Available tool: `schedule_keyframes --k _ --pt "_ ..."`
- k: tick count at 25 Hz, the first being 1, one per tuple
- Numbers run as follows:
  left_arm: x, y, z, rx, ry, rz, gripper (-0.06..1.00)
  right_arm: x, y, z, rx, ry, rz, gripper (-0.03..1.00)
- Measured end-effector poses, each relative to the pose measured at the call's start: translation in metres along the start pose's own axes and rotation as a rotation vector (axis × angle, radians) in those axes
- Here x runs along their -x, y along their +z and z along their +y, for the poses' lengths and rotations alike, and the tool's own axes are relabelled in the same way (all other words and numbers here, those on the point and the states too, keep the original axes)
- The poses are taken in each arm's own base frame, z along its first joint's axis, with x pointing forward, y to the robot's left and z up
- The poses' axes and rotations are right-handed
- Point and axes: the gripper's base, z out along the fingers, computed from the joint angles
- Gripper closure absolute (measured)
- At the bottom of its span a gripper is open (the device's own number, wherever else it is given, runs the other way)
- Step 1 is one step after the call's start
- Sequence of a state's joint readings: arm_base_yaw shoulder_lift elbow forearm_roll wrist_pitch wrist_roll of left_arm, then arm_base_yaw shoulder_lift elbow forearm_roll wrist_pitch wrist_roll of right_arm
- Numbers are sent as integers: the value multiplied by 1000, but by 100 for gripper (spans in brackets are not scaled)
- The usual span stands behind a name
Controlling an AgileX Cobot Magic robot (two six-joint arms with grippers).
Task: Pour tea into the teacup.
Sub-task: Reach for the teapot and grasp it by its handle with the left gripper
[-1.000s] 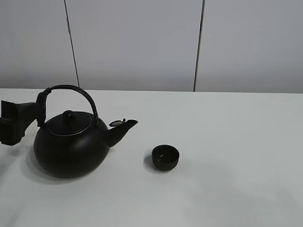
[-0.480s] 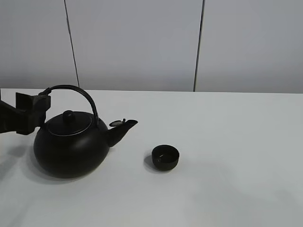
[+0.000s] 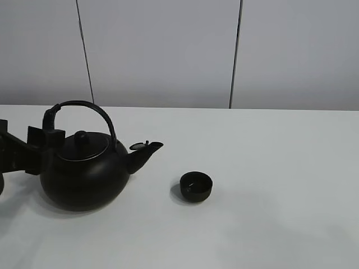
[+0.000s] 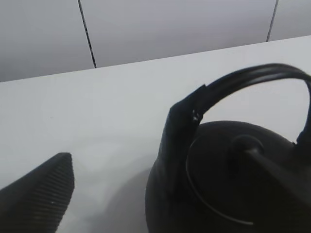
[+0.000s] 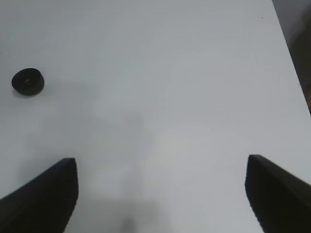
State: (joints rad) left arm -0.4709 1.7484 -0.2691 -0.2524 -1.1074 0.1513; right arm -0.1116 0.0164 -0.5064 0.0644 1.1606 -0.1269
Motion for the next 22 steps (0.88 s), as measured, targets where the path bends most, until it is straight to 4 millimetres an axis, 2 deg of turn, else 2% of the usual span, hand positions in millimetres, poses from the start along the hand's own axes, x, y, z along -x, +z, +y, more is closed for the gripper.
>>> schedule_keyframes --k 7,16,22 --pt "10 14 -3 -5 1 -13 29 0 0 0 0 0 0 33" --pt "9 21 11 7 23 18 29 0 0 0 0 0 0 33" --pt "13 27 8 -39 50 29 29 0 0 0 0 0 0 33"
